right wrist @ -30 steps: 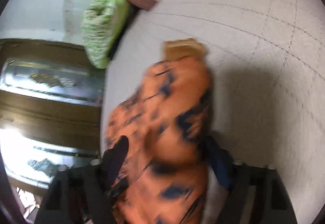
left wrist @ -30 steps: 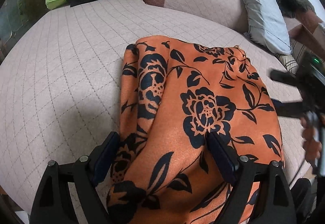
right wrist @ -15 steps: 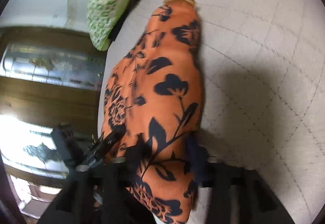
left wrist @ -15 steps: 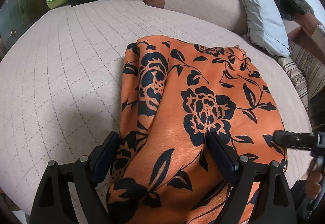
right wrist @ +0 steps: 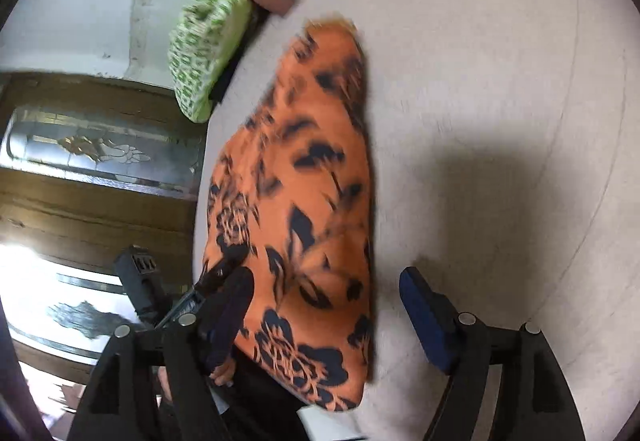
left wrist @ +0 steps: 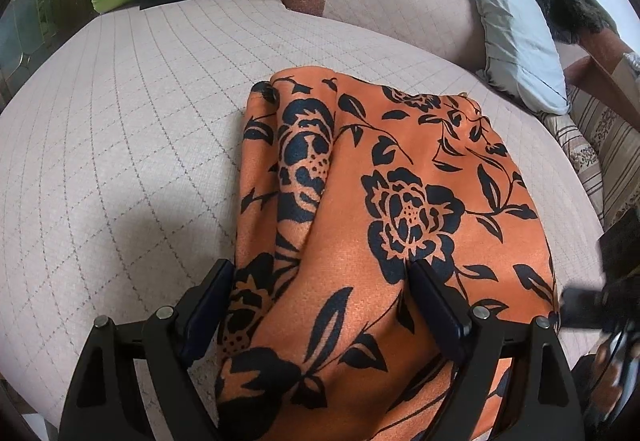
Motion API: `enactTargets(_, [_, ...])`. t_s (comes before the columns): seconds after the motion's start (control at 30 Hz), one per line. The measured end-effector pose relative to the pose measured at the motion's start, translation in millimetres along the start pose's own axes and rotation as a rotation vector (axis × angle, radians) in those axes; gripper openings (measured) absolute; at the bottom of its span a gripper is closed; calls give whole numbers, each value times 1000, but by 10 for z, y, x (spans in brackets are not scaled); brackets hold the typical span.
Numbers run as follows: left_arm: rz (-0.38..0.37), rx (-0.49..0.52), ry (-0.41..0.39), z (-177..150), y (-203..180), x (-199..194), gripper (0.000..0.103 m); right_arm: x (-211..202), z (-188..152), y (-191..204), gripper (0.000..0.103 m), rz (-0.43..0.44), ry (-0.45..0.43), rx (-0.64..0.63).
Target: Fold small clothes
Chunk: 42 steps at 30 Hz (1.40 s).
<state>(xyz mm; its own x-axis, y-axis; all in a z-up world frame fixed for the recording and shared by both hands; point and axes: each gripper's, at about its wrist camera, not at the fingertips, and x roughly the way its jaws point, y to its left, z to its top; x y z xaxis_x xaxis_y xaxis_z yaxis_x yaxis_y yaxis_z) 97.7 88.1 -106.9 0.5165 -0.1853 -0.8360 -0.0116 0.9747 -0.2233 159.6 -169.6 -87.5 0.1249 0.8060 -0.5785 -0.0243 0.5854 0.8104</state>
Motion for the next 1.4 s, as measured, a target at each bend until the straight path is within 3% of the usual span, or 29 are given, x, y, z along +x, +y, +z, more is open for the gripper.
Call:
enactTargets(0.03, [-3, -3, 1, -6, 5, -6, 90, 55, -44, -23, 75, 23, 32, 3])
enactTargets(0.07, [-9, -4, 5, -6, 11, -28, 90, 98, -86, -1, 48, 22, 39, -37])
enactTargets(0.17, [-70, -30, -47, 49, 146, -253, 89, 198, -122, 115, 43, -73, 26, -98])
enactTargets(0.23, [-106, -59, -86, 102, 321, -418, 89, 195, -130, 129, 45, -89, 39, -112])
enactTargets(0.3, [-130, -108, -84, 160, 560, -482, 89, 129, -119, 162, 59, -107, 25, -117])
enactTargets(0.33, [-155, -132, -47, 175, 676, -453, 89, 59, -83, 230, 66, -155, -17, -132])
enactTargets(0.4, [-238, -187, 61, 100, 837, -386, 89, -124, -97, 317, 67, -217, -107, -169])
enactTargets(0.53, [-367, -231, 112, -199, 881, -458, 89, -268, -162, 797, 67, -152, -204, -301])
enactTargets(0.67, [-429, -276, 176, -340, 812, -284, 89, 66, -166, 1144, 68, -96, -128, -417])
enactTargets(0.7, [-430, -291, 189, -376, 820, -227, 82, 166, -173, 1163, 68, -100, -107, -424])
enactTargets(0.73, [-429, -315, 191, -403, 847, -200, 50, 303, -157, 1149, 68, -100, -78, -422])
enactTargets(0.77, [-468, -348, 215, -436, 899, -190, 33, 368, -153, 1095, 68, -105, -58, -413])
enactTargets(0.8, [-516, -405, 221, -475, 973, -200, 28, 393, -178, 1012, 69, -119, -39, -399])
enactTargets(0.9, [-522, -347, 134, -513, 912, -379, 23, 447, -189, 889, 69, -87, -44, -373])
enactTargets(0.93, [-515, -342, 127, -533, 886, -393, 24, 451, -185, 870, 69, -73, -46, -361])
enactTargets(1.0, [-514, -453, 190, -621, 1012, -198, 31, 438, -161, 818, 69, -65, -38, -350])
enactTargets(1.03, [-558, -542, 224, -671, 1122, -104, 33, 402, -158, 797, 69, -55, -34, -352])
enactTargets(1.07, [-579, -567, 235, -668, 1166, -117, 36, 421, -155, 798, 69, -49, -28, -354])
enactTargets(1.17, [-486, -435, 160, -475, 1058, -432, 64, 486, -109, 811, 69, -48, -26, -362])
enactTargets(1.23, [-457, -374, 84, -288, 1039, -594, 88, 424, -113, 775, 69, -36, -23, -359])
enactTargets(1.3, [-423, -318, 36, -69, 1010, -610, 89, 386, -112, 747, 69, -20, -21, -352])
enactTargets(1.4, [-405, -274, 86, 227, 929, -293, 89, 352, -113, 742, 69, -15, -15, -351])
